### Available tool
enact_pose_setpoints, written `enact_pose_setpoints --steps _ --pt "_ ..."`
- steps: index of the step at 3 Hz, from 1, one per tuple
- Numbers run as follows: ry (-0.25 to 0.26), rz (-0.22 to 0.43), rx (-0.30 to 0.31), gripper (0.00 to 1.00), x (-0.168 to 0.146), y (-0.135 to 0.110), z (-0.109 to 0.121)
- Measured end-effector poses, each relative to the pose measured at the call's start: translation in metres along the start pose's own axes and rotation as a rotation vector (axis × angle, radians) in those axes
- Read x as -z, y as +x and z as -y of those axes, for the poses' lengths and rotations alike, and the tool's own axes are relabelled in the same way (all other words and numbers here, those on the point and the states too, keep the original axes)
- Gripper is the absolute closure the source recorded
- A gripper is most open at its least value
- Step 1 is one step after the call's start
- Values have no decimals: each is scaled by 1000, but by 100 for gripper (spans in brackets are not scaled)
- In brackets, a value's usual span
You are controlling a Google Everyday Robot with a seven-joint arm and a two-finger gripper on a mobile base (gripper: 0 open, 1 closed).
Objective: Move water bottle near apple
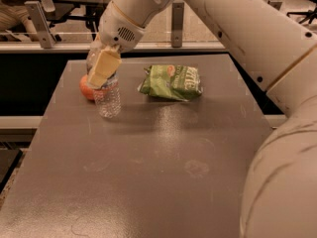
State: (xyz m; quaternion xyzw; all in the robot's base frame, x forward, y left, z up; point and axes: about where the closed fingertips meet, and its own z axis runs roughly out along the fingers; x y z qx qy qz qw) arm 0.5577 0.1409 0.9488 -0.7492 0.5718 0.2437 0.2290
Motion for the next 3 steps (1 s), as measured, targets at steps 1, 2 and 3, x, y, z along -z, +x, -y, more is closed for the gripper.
enact_pose_setpoints --steps 1,2,3 --pt "-6 5 -2 14 -3 1 0" --pt "-7 7 -1 0 -5 0 1" --pt "-7 7 -1 0 -5 0 1"
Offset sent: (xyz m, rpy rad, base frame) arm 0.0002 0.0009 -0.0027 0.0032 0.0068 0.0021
